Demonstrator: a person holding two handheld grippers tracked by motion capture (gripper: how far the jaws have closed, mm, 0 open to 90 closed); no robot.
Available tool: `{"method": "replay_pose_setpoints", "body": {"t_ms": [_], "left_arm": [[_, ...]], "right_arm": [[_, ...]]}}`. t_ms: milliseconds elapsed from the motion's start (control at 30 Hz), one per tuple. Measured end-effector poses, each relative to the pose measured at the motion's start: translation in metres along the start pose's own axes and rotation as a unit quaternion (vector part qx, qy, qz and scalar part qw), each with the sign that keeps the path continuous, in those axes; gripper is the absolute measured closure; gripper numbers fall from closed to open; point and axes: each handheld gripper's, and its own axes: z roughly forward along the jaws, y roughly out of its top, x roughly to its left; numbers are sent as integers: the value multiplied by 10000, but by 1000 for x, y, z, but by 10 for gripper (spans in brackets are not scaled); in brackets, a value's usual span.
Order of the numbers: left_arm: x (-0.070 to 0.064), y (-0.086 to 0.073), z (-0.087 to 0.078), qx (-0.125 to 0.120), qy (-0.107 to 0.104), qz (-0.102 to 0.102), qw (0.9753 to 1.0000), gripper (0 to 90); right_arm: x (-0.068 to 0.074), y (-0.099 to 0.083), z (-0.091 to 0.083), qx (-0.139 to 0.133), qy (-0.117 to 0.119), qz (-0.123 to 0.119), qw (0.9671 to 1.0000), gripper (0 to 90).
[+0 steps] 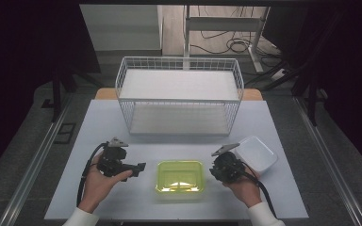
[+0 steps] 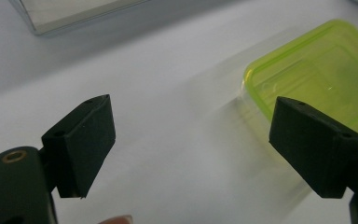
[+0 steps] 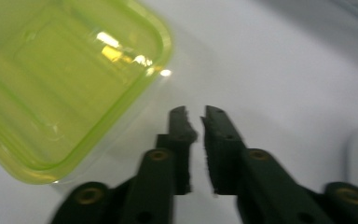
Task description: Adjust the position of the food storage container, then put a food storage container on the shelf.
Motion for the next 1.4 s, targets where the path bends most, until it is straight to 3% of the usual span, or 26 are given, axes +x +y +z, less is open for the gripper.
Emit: {"method": "replay_pose_setpoints", "body": {"t_ms": [200, 267, 367, 667, 800, 967, 1100, 1233, 1400], "left_arm": [[-2, -1, 2, -208, 6, -72, 9998, 149], [-2, -2, 2, -257, 17, -88, 9996, 152], [-2, -7, 1, -310, -6, -134, 9994, 161], [-3, -13, -7, -434, -90, -242, 9987, 171], [-5, -11, -6, -422, -126, -232, 9988, 166], [-8, -9, 1, -347, -271, -282, 9986, 197], [-9, -6, 9, -166, -408, -339, 9985, 203], [-8, -5, 18, 106, -748, -562, 9956, 203], [-8, -3, 30, 326, -894, -703, 9930, 202]], "right_arm": [[-9, -7, -16, -443, 267, 526, 9973, 391], [-9, -7, -17, -487, 323, 580, 9966, 359], [-8, -4, -20, -635, 591, 694, 9938, 286], [-8, 0, -16, -730, 957, 785, 9896, 251], [-8, -2, -14, -685, 979, 793, 9897, 246], [-11, -7, -13, -652, 966, 969, 9884, 246], [-14, -10, -11, -653, 983, 1136, 9865, 247], [-14, -10, -7, -658, 1006, 1216, 9853, 263], [-9, -9, 4, -547, 1098, 1205, 9851, 279]]}}
